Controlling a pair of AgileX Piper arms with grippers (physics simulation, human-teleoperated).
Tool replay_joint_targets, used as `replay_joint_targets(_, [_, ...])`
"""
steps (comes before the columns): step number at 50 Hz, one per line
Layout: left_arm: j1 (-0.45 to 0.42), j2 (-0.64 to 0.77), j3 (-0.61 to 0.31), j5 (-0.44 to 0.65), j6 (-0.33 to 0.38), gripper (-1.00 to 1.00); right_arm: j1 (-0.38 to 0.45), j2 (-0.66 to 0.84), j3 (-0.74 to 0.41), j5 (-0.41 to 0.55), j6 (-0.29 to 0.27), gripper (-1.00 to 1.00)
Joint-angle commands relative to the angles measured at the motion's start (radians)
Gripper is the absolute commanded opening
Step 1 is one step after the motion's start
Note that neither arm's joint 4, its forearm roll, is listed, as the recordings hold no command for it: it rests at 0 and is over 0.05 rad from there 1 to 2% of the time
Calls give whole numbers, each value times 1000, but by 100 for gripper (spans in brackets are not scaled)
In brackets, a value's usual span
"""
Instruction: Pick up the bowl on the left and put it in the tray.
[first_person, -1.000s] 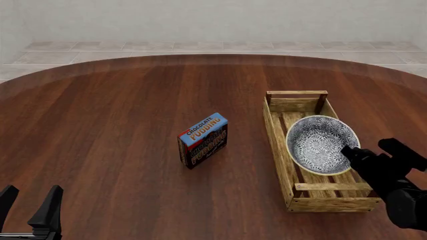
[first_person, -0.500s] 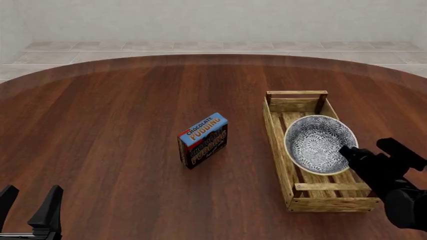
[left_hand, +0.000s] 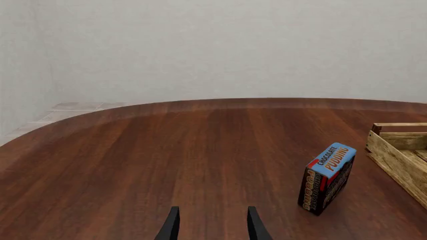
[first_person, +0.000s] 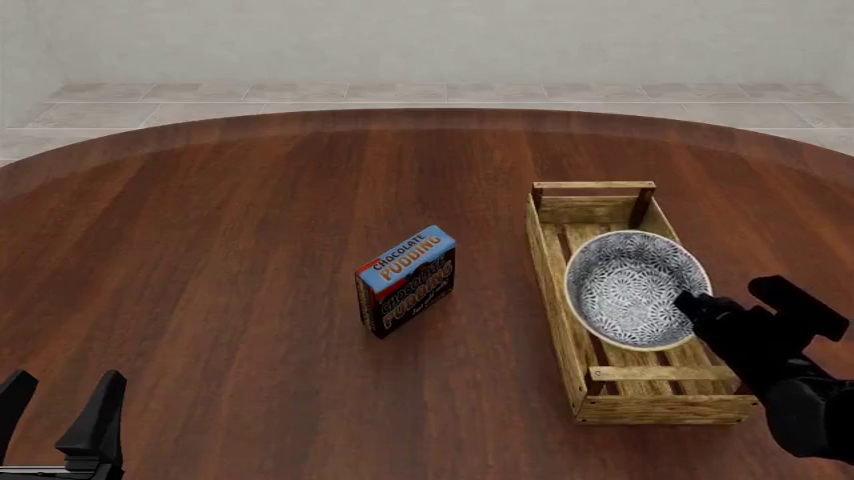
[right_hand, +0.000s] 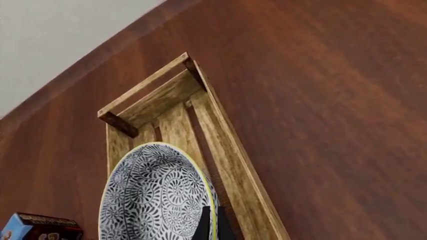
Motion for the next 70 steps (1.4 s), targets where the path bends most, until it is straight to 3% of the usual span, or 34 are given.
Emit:
replay_joint_targets(1, [0, 0, 0, 0, 0, 100, 6, -9, -3, -1, 4, -100])
replay_joint_targets(35, [0, 0, 0, 0, 0, 100, 9, 8, 3, -20, 4, -100])
replay_joint_targets(53, [0, 0, 0, 0, 0, 100, 24, -26, -1, 0, -32, -100])
replay_joint_targets(54, [0, 0, 0, 0, 0, 100, 24, -30, -2, 3, -34, 100])
replay_joint_targets(70, [0, 0, 0, 0, 0, 100, 29, -37, -4, 9, -40, 100])
